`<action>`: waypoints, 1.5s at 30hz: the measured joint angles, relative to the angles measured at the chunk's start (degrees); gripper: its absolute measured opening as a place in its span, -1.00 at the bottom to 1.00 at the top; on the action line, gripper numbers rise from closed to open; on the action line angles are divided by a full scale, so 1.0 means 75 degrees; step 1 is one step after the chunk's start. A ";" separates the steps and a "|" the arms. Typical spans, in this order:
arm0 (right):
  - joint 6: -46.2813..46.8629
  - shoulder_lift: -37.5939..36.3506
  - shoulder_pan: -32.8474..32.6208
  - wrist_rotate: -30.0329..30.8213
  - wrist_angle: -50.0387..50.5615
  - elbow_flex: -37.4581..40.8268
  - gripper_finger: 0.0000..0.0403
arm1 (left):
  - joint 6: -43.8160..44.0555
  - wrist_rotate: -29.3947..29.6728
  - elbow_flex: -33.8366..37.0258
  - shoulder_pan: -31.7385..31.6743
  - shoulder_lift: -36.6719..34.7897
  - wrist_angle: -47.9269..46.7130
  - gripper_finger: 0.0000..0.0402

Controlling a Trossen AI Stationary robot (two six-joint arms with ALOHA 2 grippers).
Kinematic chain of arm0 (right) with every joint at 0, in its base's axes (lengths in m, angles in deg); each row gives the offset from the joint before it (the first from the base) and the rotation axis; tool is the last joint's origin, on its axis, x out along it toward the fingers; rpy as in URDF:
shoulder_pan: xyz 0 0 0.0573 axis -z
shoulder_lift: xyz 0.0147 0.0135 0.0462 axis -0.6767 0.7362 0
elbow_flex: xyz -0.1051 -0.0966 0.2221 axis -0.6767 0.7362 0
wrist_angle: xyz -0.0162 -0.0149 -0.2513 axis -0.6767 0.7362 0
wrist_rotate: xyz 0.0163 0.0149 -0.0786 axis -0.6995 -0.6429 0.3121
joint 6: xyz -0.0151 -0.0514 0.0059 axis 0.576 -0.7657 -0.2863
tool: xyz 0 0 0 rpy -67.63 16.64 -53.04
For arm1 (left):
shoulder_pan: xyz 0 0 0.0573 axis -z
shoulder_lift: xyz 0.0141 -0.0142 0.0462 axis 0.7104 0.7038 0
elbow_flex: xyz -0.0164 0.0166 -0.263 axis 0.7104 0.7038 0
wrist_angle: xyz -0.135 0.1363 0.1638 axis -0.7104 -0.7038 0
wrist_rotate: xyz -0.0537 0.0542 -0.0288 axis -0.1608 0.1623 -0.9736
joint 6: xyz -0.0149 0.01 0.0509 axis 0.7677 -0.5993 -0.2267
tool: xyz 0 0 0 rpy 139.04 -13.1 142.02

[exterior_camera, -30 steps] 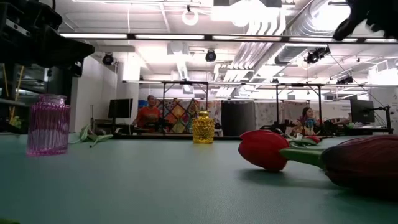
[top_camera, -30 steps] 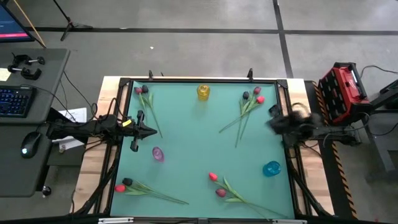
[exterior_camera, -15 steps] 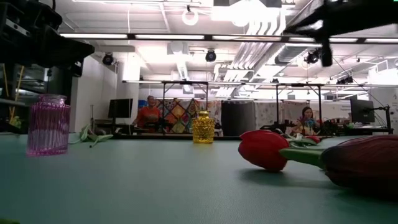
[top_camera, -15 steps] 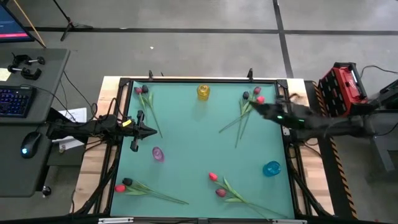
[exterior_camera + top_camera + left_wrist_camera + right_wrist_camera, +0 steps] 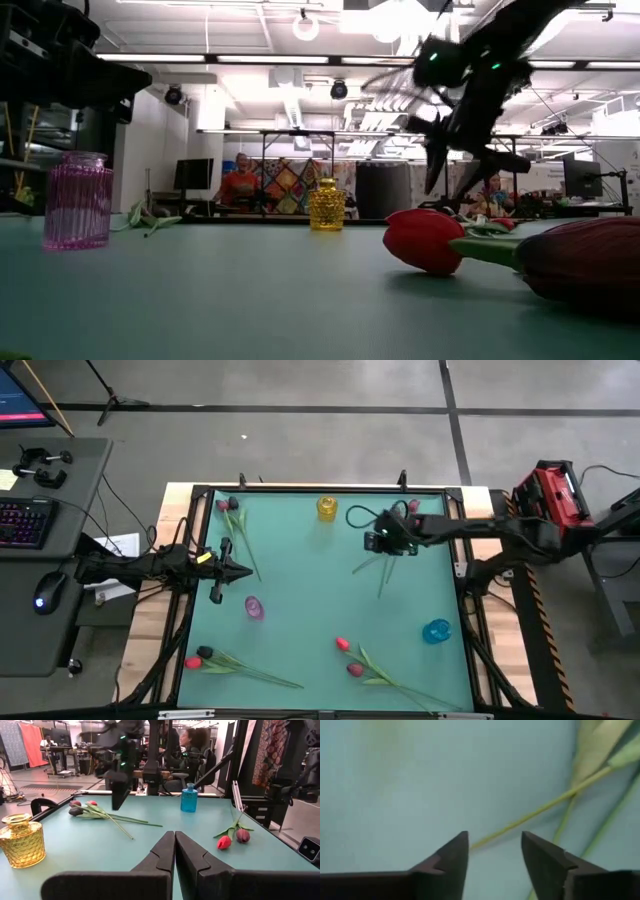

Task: Sort flowers into vase by color
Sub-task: Put the top red tulip into the yellow vase

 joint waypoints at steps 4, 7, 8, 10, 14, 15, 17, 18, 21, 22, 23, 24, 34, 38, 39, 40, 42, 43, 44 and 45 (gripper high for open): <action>0.0109 0.0736 0.0341 -0.0077 0.0973 -0.0759 0.01 | 0.0000 0.0003 0.0000 0.0000 0.0000 0.0000 -1.00; 0.0206 0.1035 0.0410 -0.0074 0.1679 -0.1199 -0.01 | 0.0000 0.0001 0.0000 0.0000 0.0000 0.0000 -1.00; 0.0336 0.1113 0.0407 -0.0077 0.1872 -0.1271 -0.02 | 0.0003 0.0003 0.0000 0.0000 0.0003 0.0000 -1.00; 0.0638 0.1231 0.0404 -0.0150 0.2091 -0.1308 -0.05 | 0.0000 0.0000 0.0000 0.0000 0.0000 0.0002 -1.00; 0.1456 0.1313 0.0404 -0.0325 0.1860 -0.1154 -0.11 | 0.0000 0.0000 0.0000 0.0000 0.0000 0.0000 -1.00; 0.1641 0.1321 0.0404 -0.0270 0.1729 -0.1114 -0.12 | 0.0000 0.0003 0.0000 -0.0001 0.0000 0.0000 -1.00; 0.1968 0.1315 0.0404 -0.0149 0.1369 -0.1084 -0.14 | 0.0000 0.0000 0.0000 -0.0001 0.0000 0.0002 -1.00; 0.2051 0.1315 0.0407 -0.0128 0.1242 -0.1084 -0.15 | 0.0000 0.0000 0.0000 0.0000 0.0000 0.0000 -1.00; 0.2146 0.1334 0.0422 -0.0096 0.1185 -0.1081 -0.18 | 0.0000 0.0002 0.0000 0.0000 0.0000 0.0000 -1.00; 0.2294 0.1361 0.0427 -0.0093 0.1223 -0.1081 -0.19 | 0.0000 0.0002 0.0000 0.0000 0.0002 0.0000 -1.00; 0.2400 0.1399 0.0449 -0.0097 0.1289 -0.1079 -0.19 | 0.0000 0.0001 0.0002 0.0000 0.0000 0.0000 -1.00; 0.2446 0.1446 0.0456 -0.0101 0.1326 -0.1072 -0.20 | 0.0000 0.0000 0.0000 -0.0002 0.0001 0.0003 -1.00; 0.2877 0.1972 0.0623 -0.0257 0.1290 -0.1072 -0.26 | 0.0001 0.0003 0.0000 0.0000 0.0001 0.0002 -1.00; 0.2924 0.1986 0.0757 -0.0096 0.1068 -0.1069 -0.26 | 0.0003 0.0000 0.0000 0.0000 0.0000 0.0003 -1.00; 0.2924 0.1986 0.0792 -0.0041 0.1025 -0.1069 -0.26 | 0.0000 0.0000 0.0000 0.0000 0.0000 0.0000 -1.00; 0.2907 0.1986 0.0831 -0.0020 0.1014 -0.1069 -0.27 | 0.0000 0.0003 0.0000 0.0000 0.0000 0.0002 -1.00; 0.2846 0.1986 0.0923 -0.0016 0.1058 -0.1069 -0.31 | 0.0000 0.0002 0.0000 0.0000 0.0000 0.0003 -1.00; 0.2820 0.1986 0.0959 -0.0008 0.1092 -0.1069 -0.35 | 0.0000 0.0001 0.0000 -0.0001 0.0002 0.0000 -1.00; 0.2761 0.1986 0.0980 0.0012 0.1134 -0.1069 -0.40 | 0.0000 0.0002 0.0002 0.0000 0.0000 0.0003 -1.00; 0.2710 0.1986 0.1003 0.0035 0.1180 -0.1069 -0.46 | 0.0000 0.0002 0.0000 0.0000 0.0000 0.0003 -1.00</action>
